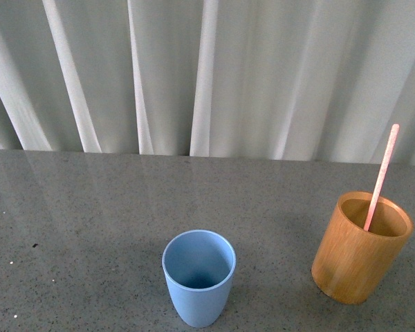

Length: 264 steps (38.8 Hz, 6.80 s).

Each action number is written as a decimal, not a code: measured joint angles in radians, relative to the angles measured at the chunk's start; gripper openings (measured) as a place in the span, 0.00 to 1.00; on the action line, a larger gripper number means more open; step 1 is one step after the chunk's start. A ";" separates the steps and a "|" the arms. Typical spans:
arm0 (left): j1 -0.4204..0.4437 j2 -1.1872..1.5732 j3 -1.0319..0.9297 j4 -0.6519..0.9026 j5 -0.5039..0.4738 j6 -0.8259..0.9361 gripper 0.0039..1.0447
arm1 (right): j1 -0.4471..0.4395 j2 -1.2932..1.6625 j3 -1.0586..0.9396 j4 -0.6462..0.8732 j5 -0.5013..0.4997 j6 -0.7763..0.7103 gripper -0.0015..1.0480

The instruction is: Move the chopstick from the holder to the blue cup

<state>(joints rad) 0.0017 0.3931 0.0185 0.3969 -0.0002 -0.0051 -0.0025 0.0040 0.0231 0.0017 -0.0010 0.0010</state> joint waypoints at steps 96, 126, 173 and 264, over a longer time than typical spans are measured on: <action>0.000 -0.390 0.000 -0.396 0.000 0.001 0.94 | -0.010 1.564 0.421 0.768 -0.156 0.051 0.90; 0.000 -0.390 0.000 -0.396 0.000 0.001 0.94 | 0.069 1.849 0.710 0.758 -0.126 0.095 0.90; 0.000 -0.390 0.000 -0.396 0.000 0.001 0.94 | 0.159 1.601 0.715 0.745 -0.030 0.015 0.02; 0.000 -0.390 0.000 -0.396 0.000 0.001 0.94 | 0.507 1.703 0.772 0.773 -0.046 0.190 0.67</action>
<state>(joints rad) 0.0013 0.0032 0.0185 0.0006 0.0002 -0.0040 0.5049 1.7065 0.7956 0.7750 -0.0471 0.1913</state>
